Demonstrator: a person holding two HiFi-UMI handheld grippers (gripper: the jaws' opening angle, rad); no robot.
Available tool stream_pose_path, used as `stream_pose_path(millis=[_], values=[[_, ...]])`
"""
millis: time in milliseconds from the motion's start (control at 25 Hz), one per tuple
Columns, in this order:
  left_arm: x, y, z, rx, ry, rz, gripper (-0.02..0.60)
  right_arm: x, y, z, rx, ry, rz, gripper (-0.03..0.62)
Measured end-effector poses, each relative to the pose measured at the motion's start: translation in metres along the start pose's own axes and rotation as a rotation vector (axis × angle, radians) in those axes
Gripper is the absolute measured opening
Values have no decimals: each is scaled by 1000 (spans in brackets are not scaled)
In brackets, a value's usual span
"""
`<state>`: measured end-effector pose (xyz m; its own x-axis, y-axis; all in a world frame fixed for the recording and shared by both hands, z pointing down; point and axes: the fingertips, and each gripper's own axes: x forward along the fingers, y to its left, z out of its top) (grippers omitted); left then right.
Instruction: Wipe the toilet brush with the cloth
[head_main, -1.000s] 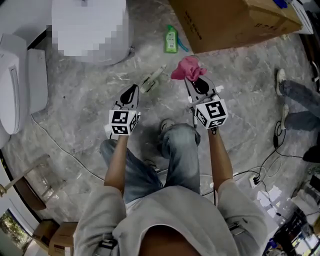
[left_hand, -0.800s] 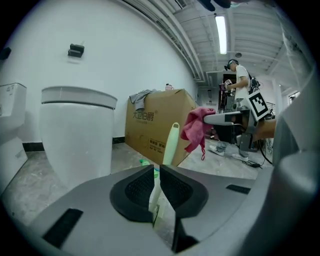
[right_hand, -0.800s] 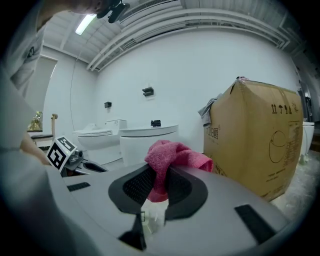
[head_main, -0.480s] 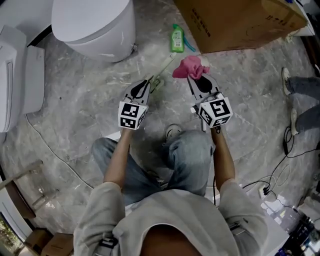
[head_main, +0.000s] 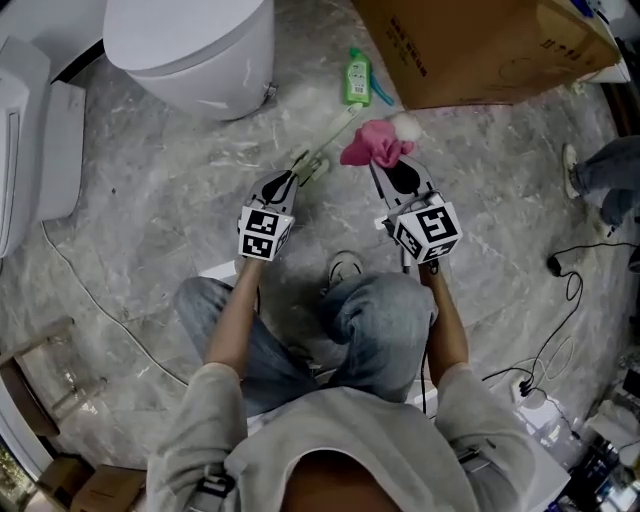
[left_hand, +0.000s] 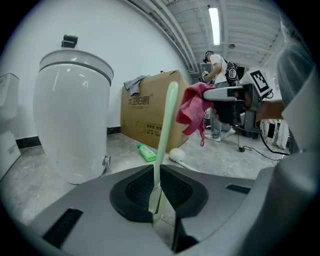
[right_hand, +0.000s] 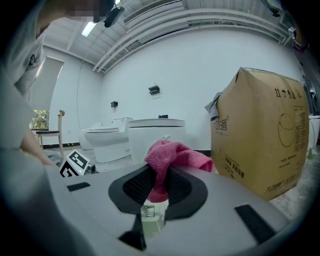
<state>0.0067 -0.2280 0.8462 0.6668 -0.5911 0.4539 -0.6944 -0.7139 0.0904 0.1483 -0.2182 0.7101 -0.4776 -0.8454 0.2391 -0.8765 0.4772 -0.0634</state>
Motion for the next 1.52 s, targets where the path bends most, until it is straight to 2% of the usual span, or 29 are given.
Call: stream_pose_path(millis=[200,640,960,1200,1320,1520], values=[[-7,5,4,-30,-37,23,25,6,11,17,-16,-36,35,67],[-26,13,11,-35,-64,50,25,22,-5,56,-56,-95,0,67],[-35,15,15,-42,-82,69,25,36,26,28,-129,-6,62,67],[-47,16,18,-33,-88,83,25,41,37,7,-115,31,91,67],[-52,20,17,-37,-84,97,25,39,34,9,-106,14,75,67],[-53,23,16,-37,-82,100,25,31,4,34,-87,-42,1,67]])
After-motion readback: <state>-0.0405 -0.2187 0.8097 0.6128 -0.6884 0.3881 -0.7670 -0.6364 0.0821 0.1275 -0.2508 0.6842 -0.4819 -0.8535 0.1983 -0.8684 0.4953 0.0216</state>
